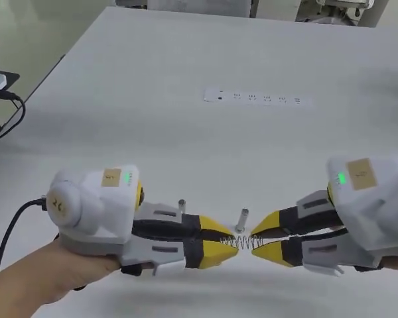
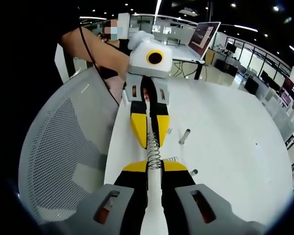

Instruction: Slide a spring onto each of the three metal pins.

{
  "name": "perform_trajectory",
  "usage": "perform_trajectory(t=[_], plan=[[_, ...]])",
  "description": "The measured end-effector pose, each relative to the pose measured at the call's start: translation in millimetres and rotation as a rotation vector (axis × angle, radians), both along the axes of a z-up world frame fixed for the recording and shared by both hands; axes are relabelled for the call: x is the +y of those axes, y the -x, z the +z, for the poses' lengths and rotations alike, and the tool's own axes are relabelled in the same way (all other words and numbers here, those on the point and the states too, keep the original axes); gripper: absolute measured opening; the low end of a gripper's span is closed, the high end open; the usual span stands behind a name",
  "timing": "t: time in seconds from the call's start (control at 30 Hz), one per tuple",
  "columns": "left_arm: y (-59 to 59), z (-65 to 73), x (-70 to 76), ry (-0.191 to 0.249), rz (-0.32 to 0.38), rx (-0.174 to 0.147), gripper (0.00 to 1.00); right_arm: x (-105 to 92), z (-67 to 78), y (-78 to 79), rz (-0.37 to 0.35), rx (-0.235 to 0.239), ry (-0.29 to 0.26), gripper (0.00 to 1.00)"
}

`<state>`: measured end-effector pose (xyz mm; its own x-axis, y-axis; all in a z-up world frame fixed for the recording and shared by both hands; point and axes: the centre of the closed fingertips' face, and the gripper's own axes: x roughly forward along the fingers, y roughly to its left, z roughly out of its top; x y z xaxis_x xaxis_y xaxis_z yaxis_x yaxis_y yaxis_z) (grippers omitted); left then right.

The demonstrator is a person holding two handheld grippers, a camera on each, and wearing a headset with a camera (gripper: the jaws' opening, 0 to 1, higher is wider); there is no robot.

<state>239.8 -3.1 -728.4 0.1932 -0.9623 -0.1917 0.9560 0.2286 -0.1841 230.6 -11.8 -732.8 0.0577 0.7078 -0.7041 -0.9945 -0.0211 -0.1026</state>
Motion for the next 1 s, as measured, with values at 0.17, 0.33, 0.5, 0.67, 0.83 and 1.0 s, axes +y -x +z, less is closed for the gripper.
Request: perform_trajectory(t=[0.17, 0.33, 0.5, 0.67, 0.83, 1.0], plan=[[2.4, -3.8, 0.4, -0.018, -0.008, -0.007, 0.01, 1.5, 1.0, 2.8, 0.019, -0.007, 0.013, 0.06], [4.1, -6.6, -0.4, -0.028, -0.012, -0.008, 0.01, 3.2, 2.3, 4.6, 0.032, -0.017, 0.035, 0.06], [3.8, -8.5, 0.1, -0.037, -0.01, -0.015, 0.01, 5.4, 5.3, 5.0, 0.042, -0.02, 0.041, 0.06], [4.2, -16.5, -1.9, -0.07, -0.018, -0.022, 0.01, 12.4, 9.4, 8.4, 0.059, -0.01, 0.04, 0.06], [3.9, -23.0, -3.7, -0.096, -0.025, -0.028, 0.01, 20.8, 7.9, 11.3, 0.087, -0.023, 0.084, 0.06], [3.3, -24.8, -4.2, -0.107, -0.026, -0.033, 0.01, 25.3, 7.9, 10.9, 0.1, -0.026, 0.106, 0.06]])
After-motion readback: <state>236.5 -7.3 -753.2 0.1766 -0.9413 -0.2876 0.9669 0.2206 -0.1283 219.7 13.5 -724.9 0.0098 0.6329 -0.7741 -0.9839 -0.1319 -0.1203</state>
